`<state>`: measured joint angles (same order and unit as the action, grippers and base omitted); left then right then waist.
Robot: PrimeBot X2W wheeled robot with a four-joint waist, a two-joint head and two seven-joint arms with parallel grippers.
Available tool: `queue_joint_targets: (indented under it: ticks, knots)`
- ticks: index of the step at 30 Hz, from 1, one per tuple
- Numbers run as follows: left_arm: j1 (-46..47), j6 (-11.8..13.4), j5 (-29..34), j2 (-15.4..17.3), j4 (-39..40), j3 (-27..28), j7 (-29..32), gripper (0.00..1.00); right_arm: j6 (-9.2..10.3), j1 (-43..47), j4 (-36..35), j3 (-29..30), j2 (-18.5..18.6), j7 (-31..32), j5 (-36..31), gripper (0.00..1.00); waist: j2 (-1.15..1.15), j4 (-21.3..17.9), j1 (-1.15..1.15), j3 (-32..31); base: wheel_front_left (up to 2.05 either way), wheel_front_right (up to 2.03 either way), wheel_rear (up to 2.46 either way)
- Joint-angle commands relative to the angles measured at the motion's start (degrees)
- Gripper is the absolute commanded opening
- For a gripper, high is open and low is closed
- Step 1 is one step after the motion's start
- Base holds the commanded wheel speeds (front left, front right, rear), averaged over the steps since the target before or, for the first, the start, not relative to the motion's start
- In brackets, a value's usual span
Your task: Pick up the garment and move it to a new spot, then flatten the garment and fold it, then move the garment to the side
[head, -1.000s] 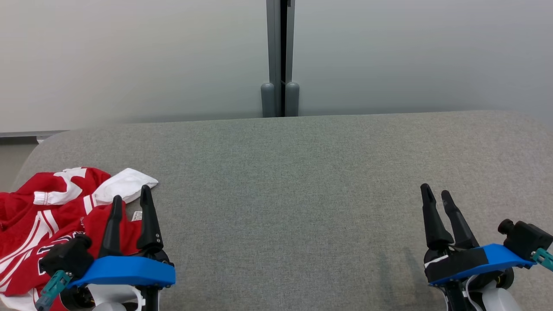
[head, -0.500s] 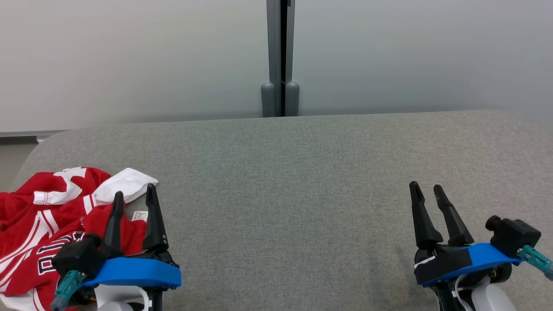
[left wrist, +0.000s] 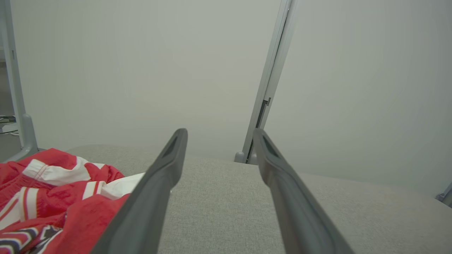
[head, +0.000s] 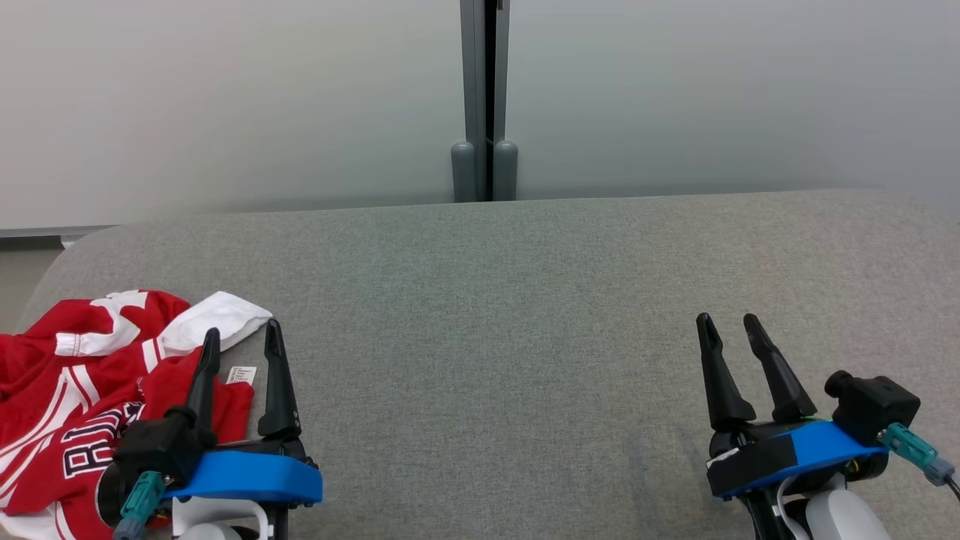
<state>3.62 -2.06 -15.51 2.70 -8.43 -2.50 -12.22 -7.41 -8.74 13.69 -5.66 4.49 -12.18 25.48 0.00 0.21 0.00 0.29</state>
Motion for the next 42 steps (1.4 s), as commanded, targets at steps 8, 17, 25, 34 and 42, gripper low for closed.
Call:
queue_joint_targets:
  ticks: [8,17,25,34,42]
  knots:
    - [0.9,0.3,4.3,0.3,-0.3,-0.4,-1.2,1.00,-0.13,-1.3,0.5,-0.7,0.5,-1.2,-4.1,1.00,0.00,0.0,0.00,0.0,0.00,0.00,0.00]
    - [0.7,0.4,8.2,0.3,-0.4,-0.8,-2.2,1.00,-0.13,-1.5,0.9,-1.2,0.7,-2.3,-7.6,1.00,0.00,-0.1,0.00,-0.1,0.00,0.00,0.00]
    - [0.3,0.5,11.4,0.3,-0.5,-1.1,-3.0,1.00,-0.09,-1.4,1.2,-1.6,0.9,-3.1,-10.4,1.00,0.00,-0.2,0.00,-0.1,0.00,0.00,0.00]
    - [0.5,0.6,11.4,0.3,-1.1,-1.1,-3.1,1.00,-0.09,-1.5,1.8,-1.2,0.9,-3.1,-10.9,1.00,0.00,-0.3,0.00,0.0,0.00,0.00,0.00]
    - [0.8,0.8,11.3,0.3,-1.6,-1.0,-3.1,1.00,-0.09,-1.6,2.1,-1.1,0.8,-3.0,-10.8,1.00,0.00,-0.3,0.00,0.0,0.00,0.00,0.00]
